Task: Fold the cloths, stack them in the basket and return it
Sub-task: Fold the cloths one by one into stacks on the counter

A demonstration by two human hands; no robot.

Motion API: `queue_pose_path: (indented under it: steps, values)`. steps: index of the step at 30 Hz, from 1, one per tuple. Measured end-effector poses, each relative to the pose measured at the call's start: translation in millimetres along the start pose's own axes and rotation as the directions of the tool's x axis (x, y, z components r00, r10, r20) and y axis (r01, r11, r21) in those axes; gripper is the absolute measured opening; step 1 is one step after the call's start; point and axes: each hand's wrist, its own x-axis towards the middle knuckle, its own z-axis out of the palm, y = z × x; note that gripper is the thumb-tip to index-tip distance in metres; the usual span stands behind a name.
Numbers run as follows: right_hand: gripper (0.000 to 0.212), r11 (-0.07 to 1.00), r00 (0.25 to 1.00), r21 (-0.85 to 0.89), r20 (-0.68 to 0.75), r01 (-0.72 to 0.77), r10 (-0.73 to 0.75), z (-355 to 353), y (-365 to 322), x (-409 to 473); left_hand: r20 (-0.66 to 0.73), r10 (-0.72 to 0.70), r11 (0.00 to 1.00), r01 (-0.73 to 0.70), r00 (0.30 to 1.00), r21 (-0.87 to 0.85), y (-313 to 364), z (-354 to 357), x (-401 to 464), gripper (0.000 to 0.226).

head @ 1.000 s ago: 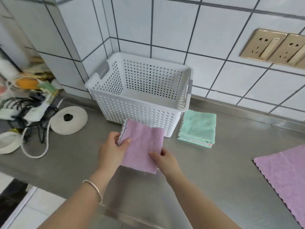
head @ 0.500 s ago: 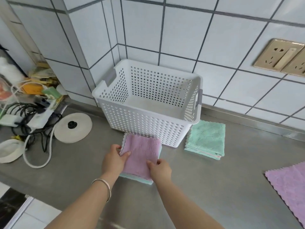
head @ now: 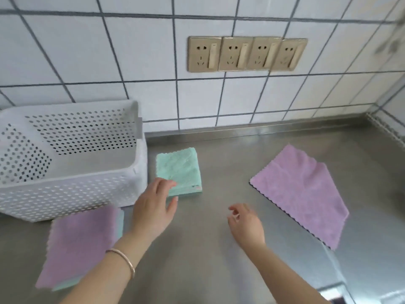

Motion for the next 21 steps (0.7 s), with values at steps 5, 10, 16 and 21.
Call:
queue_pose_path:
  steps: [5, 10, 16, 21]
  values:
    - [0.03, 0.96, 0.984, -0.241, -0.14, -0.143, 0.111, -61.4, 100.3, 17.0, 0.492, 0.164, 0.986, -0.164, 0.855, -0.044, 86.1, 81.3, 39.6, 0.036]
    - [0.034, 0.905, 0.991, -0.418, -0.131, -0.087, 0.035, -80.9, 162.0, 36.4, 0.637, 0.275, 0.951, -0.303, 0.721, -0.068, 166.7, 151.0, 66.8, 0.039]
    - [0.027, 0.882, 0.978, -0.471, -0.185, 0.0, -0.099, -86.1, 193.4, 56.7, 0.499, 0.505, 0.837, -0.54, 0.704, -0.086, 211.6, 204.6, 66.3, 0.037]
    - [0.021, 0.919, 0.987, -0.394, -0.131, 0.035, -0.094, -103.6, 201.4, 76.3, 0.553, 0.55, 0.79, -0.605, 0.626, -0.1, 225.0, 231.6, 68.7, 0.062]
